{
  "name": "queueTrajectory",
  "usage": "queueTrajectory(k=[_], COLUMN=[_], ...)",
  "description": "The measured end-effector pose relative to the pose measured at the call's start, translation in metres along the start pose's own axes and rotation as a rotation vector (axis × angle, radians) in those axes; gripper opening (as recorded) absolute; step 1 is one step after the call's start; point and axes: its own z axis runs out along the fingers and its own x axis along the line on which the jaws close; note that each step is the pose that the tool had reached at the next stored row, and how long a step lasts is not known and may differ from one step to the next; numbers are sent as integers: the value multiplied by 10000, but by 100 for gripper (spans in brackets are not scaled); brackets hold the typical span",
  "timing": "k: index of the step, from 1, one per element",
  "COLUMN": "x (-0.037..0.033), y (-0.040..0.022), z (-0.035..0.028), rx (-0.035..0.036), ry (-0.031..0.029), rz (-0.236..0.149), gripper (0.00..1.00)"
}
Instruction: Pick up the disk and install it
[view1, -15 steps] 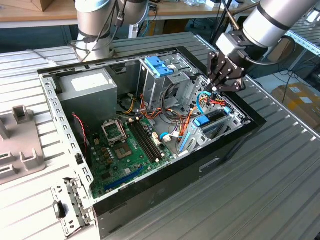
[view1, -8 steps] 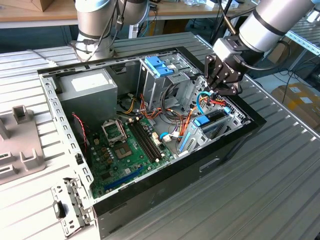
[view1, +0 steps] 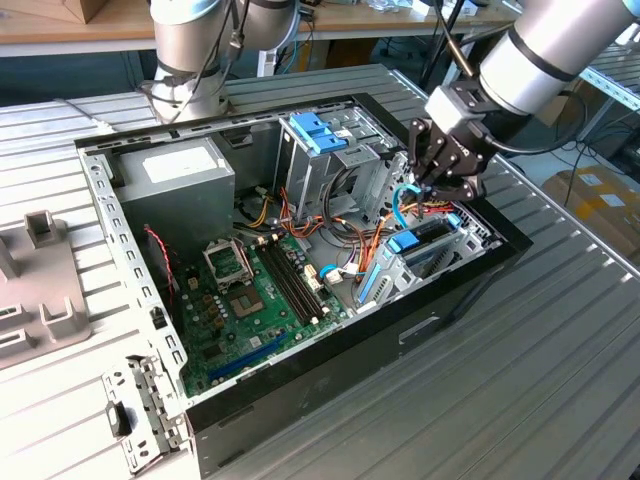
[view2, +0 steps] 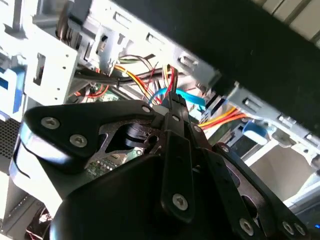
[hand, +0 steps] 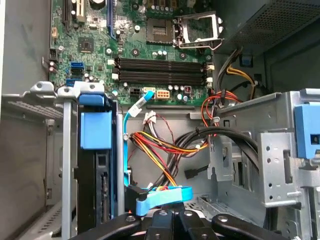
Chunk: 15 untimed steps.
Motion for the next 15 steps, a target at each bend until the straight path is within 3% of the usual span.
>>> queueTrajectory(k=[3, 7, 10, 12, 15], x=[0, -31, -39, -51, -73], y=[39, 13, -39, -76, -93], z=[5, 6, -16, -77, -203], rx=[1, 1, 1, 0, -1], ry=[1, 2, 3, -12, -102], rz=[0, 0, 1, -1, -11], gripper=[11, 11, 11, 11, 11])
